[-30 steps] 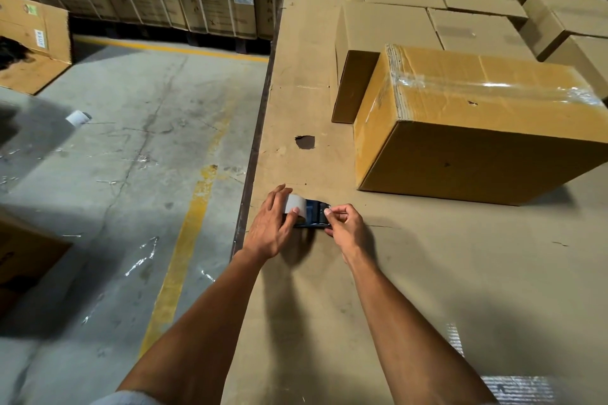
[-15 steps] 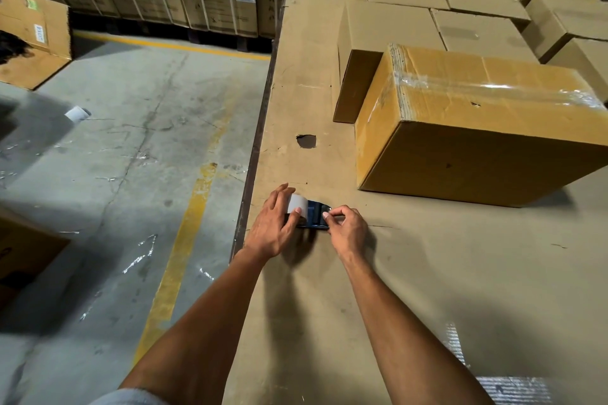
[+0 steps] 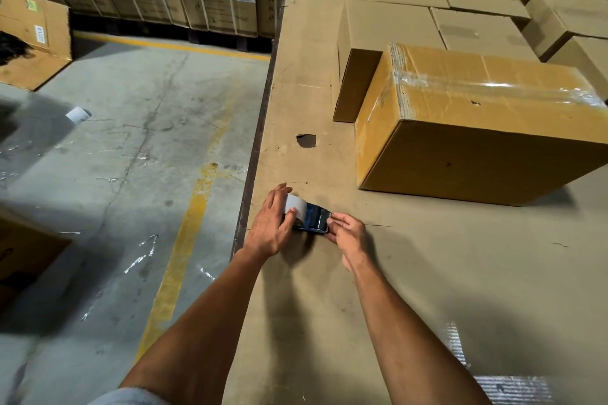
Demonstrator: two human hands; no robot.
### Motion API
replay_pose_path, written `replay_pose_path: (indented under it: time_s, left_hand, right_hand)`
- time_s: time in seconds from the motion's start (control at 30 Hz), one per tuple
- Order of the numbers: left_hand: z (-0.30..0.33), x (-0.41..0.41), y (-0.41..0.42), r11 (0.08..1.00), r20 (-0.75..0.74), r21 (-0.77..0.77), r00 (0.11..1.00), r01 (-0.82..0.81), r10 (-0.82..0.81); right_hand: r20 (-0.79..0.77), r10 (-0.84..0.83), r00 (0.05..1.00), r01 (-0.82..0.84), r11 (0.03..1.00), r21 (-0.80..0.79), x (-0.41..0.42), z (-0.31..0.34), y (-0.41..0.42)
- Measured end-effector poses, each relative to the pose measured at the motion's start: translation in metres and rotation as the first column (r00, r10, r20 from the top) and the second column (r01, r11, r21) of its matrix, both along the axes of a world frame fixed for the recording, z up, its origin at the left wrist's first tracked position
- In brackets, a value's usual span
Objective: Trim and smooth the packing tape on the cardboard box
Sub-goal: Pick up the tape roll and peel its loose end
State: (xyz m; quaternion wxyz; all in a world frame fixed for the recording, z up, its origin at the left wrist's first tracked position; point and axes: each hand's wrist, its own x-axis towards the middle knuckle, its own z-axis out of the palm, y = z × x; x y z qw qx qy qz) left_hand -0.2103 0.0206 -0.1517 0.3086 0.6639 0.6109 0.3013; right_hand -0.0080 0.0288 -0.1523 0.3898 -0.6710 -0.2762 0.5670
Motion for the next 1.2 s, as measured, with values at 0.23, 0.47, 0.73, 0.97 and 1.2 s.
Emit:
replay_pose_path:
  time_s: [0.23, 0.47, 0.73, 0.97, 1.2]
  left_hand:
    - [0.002, -0.001, -0.002, 1.000, 0.024, 0.010, 1.000, -0.021, 0.020]
    - [0.005, -0.001, -0.004, 0.999, 0.002, 0.001, 0.999, -0.033, 0.033]
    - [0.001, 0.004, -0.006, 1.000, -0.043, -0.008, 0.999, -0.024, 0.024]
    - [0.001, -0.001, -0.005, 1.000, -0.079, -0.014, 0.996, 0.026, -0.027]
    - [0.002, 0.001, -0.006, 0.998, -0.096, -0.001, 0.994, 0.055, -0.055]
  right_hand:
    - [0.001, -0.096, 0.995, 0.096, 0.995, -0.001, 0.002, 0.008, 0.003]
    - [0.427, -0.042, 0.903, 0.025, 0.999, 0.045, -0.006, 0.007, 0.010]
    - [0.625, 0.034, 0.780, -0.113, 0.990, 0.087, -0.017, 0.028, 0.012]
    - [0.416, 0.142, 0.898, -0.112, 0.989, -0.096, 0.000, 0.007, 0.013]
    - [0.037, 0.130, 0.991, -0.124, 0.982, -0.139, 0.001, 0.012, 0.010]
